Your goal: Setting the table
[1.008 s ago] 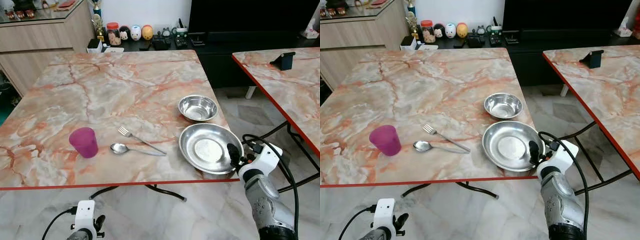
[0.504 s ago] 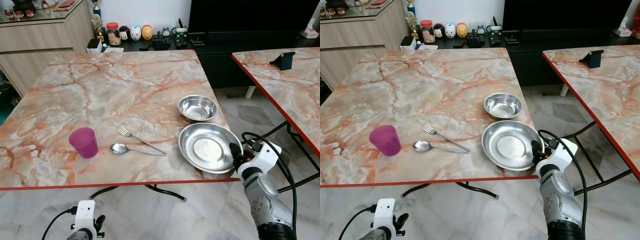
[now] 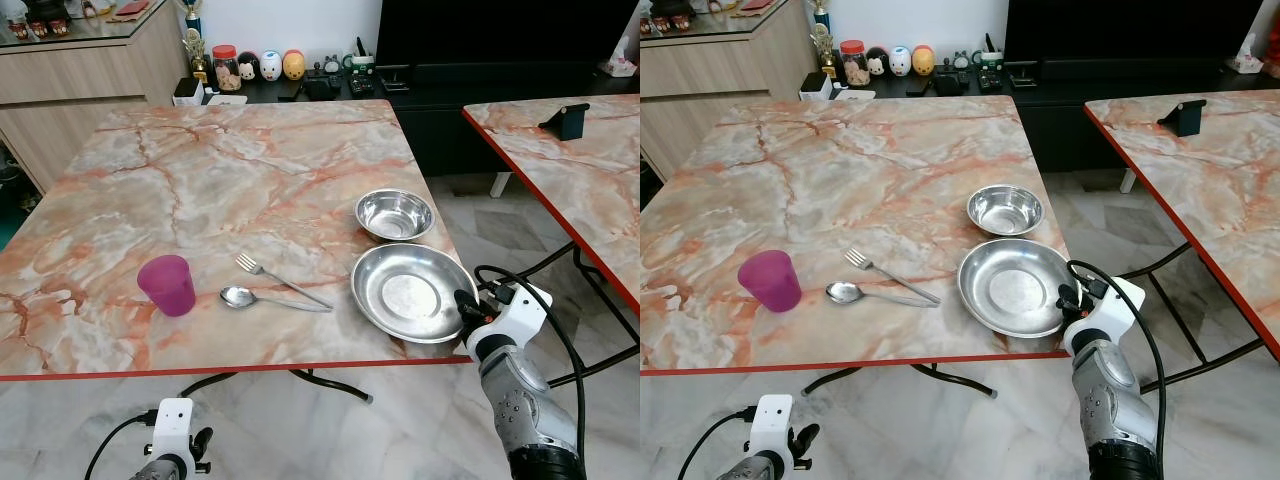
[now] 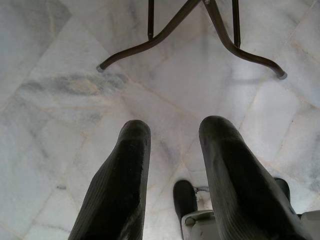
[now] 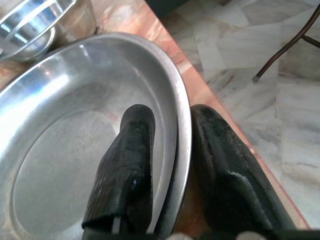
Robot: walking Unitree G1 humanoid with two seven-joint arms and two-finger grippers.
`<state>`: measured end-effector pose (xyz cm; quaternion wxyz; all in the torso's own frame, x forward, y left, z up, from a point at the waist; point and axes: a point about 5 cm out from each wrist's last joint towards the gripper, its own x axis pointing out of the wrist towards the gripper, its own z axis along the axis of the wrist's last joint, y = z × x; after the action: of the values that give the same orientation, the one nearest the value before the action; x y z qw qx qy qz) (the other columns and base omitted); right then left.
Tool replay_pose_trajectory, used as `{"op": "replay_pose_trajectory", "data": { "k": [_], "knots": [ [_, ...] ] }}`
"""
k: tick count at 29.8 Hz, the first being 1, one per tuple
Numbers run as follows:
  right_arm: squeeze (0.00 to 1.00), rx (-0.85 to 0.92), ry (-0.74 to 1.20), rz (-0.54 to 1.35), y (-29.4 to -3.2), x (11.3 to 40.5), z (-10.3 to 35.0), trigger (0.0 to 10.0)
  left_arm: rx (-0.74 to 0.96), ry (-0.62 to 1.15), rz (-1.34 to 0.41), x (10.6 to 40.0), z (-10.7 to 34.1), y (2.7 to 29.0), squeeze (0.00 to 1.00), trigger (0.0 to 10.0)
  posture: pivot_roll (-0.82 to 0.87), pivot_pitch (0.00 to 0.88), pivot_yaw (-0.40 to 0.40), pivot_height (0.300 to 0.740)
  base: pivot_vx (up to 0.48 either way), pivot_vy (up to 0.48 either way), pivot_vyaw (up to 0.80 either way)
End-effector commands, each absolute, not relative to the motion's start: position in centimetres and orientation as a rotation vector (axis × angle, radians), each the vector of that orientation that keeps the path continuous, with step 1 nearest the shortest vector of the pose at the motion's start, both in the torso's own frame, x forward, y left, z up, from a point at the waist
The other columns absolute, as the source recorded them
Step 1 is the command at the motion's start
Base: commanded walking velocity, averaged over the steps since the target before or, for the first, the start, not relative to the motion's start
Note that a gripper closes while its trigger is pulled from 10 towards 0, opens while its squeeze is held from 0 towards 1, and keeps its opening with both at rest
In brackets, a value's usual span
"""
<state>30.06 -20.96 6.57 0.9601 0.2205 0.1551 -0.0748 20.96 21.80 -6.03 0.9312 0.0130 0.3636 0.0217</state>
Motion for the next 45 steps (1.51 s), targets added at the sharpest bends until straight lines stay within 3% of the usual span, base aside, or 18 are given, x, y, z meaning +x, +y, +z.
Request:
{"op": "replay_pose_trajectory", "data": {
  "k": [1, 5, 6, 7, 8, 9, 10, 11, 43, 44, 45],
  "knots": [
    [0.00, 0.446, 0.325, -0.139, -20.6, 30.1, 6.7, 10.0, 0.050, 0.750, 0.034, 21.0, -6.0, 22.0, 0.00, 10.0, -0.05, 0.000, 0.024, 0.740, 0.000, 0.000, 0.00],
    [0.00, 0.449, 0.324, -0.131, -20.4, 30.2, 6.9, 10.0, 0.052, 0.747, 0.035, 21.1, -5.9, 22.1, 0.00, 10.0, -0.06, 0.000, 0.025, 0.740, 0.000, 0.000, 0.00],
    [0.00, 0.452, 0.327, -0.132, -20.4, 30.2, 6.9, 8.4, 0.052, 0.746, 0.034, 21.1, -5.9, 22.1, 0.00, 10.0, -0.06, 0.000, 0.025, 0.740, 0.000, 0.000, 0.00],
    [0.00, 0.452, 0.327, -0.132, -20.4, 30.2, 6.9, 8.4, 0.052, 0.746, 0.034, 21.1, -5.9, 22.1, 0.00, 10.0, -0.06, 0.000, 0.025, 0.740, 0.000, 0.000, 0.00],
    [0.00, 0.449, 0.339, -0.134, -20.3, 30.2, 6.8, 6.2, 0.052, 0.745, 0.033, 21.2, -5.9, 22.0, 0.00, 10.0, -0.06, 0.000, 0.026, 0.740, 0.000, 0.000, 0.00],
    [0.00, 0.446, 0.344, -0.134, -20.3, 30.2, 6.7, 6.2, 0.053, 0.744, 0.033, 21.2, -5.9, 22.0, 0.00, 10.0, -0.06, 0.000, 0.026, 0.740, 0.000, 0.000, 0.00],
    [0.00, 0.446, 0.347, -0.133, -20.3, 30.2, 6.7, 4.5, 0.053, 0.744, 0.032, 21.2, -5.9, 22.0, 0.00, 10.0, -0.05, 0.000, 0.026, 0.740, 0.000, 0.000, 0.00],
    [0.00, 0.452, 0.343, -0.130, -20.2, 30.2, 6.7, 0.0, 0.053, 0.743, 0.032, 21.3, -5.9, 21.9, 0.00, 10.0, -0.06, 0.000, 0.026, 0.740, 0.000, 0.000, 0.00],
    [0.00, 0.489, 0.230, -0.008, -18.5, 30.1, 8.9, 0.0, 0.057, 0.750, 0.033, 21.2, -5.9, 22.1, 0.00, 10.0, -0.06, 0.000, 0.032, 0.740, 0.000, 0.000, 0.00],
    [0.00, 0.495, 0.207, -0.001, -18.5, 30.2, 9.4, 2.8, 0.057, 0.748, 0.034, 21.2, -5.8, 22.1, 0.00, 10.0, -0.05, 0.000, 0.032, 0.740, 0.000, 0.000, 0.00],
    [0.00, 0.498, 0.201, 0.002, -18.5, 30.2, 9.6, 2.8, 0.057, 0.747, 0.034, 21.3, -5.8, 22.1, 0.00, 10.0, -0.05, 0.000, 0.032, 0.740, 0.000, 0.000, 0.00]
  ]
}}
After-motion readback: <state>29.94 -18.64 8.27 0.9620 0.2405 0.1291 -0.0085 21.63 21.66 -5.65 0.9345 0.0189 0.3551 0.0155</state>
